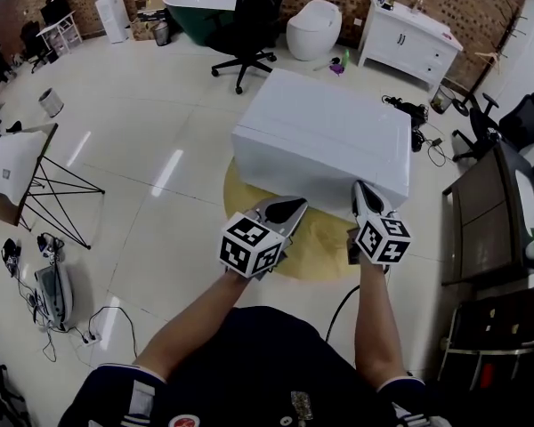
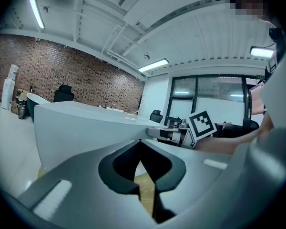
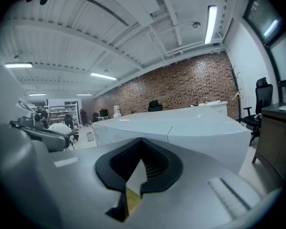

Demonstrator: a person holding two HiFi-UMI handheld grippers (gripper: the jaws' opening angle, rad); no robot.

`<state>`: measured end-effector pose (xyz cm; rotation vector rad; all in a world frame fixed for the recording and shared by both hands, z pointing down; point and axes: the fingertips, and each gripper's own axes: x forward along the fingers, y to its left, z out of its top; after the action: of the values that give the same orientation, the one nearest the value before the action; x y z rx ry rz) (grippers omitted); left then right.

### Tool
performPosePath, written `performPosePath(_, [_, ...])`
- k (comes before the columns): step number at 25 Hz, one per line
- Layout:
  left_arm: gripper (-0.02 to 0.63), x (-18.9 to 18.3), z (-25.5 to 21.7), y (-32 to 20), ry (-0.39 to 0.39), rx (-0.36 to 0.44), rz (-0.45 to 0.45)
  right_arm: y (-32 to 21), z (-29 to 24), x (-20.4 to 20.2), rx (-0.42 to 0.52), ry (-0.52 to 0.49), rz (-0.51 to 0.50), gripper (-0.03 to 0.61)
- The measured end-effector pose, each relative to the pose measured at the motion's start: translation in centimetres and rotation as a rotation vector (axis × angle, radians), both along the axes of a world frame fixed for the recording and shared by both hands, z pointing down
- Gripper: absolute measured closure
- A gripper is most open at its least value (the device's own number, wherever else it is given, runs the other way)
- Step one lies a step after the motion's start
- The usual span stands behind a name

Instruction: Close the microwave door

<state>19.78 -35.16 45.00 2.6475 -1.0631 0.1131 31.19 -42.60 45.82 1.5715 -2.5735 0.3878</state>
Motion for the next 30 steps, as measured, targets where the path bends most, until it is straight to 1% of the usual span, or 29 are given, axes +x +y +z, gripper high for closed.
performPosePath(6, [0.601,-1.4,-0.8,0.1,0.003,0.013,-0.009,0.3,-0.2,-0.6,0.006,0.017,0.013,0.577])
performPosePath(11, [0.601,-3.0,-1.8,0.4,0.009,0.025,0.001,2.6,-2.1,-3.4,0.052,0.012,-0.007,0.577])
performPosePath(15, [0.601,-3.6,-3.7,0.9,0.023,0.046,0.03,5.1,-4.3,-5.9,0.096,0.0,-0.042,0.577])
performPosePath(19, [0.601,-4.1,-5.3,1.1,0.037,0.071,0.067,7.0,-6.4,-7.7,0.146,-0.009,-0.041,0.577])
performPosePath(23, [0.601,-4.4,-6.1,1.5,0.057,0.076,0.105,8.8,-7.8,-9.2,0.183,-0.005,-0.041,0.577])
performPosePath(27, [0.601,-4.5,-6.6,2.0,0.045,0.091,0.128,10.3,-8.4,-10.4,0.199,0.039,-0.049,0.577])
performPosePath(30, [0.601,-4.3,-6.8,2.2,0.026,0.11,0.138,10.8,-8.5,-10.6,0.199,0.042,-0.05,0.577])
